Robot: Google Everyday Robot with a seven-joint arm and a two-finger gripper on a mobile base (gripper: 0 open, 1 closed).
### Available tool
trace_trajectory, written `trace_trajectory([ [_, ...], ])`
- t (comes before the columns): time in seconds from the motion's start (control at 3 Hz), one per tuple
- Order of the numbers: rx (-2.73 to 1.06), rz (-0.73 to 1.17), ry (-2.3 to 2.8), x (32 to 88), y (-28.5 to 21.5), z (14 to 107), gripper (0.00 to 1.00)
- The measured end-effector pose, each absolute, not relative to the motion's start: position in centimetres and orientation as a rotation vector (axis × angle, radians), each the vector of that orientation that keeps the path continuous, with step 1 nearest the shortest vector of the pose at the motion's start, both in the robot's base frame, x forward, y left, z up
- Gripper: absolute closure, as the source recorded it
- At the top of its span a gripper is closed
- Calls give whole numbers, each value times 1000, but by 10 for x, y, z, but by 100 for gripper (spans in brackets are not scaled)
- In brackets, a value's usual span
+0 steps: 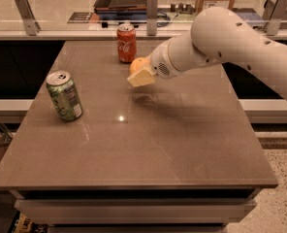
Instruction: Move orange near green can
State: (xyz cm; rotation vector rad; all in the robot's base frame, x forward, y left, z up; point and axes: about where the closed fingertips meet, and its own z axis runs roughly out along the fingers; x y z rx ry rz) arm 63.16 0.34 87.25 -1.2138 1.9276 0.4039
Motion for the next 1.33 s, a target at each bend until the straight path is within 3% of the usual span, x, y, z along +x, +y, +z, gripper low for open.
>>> trace_trajectory([
  [1.33, -1333, 588, 1840, 573, 46, 859, 100],
])
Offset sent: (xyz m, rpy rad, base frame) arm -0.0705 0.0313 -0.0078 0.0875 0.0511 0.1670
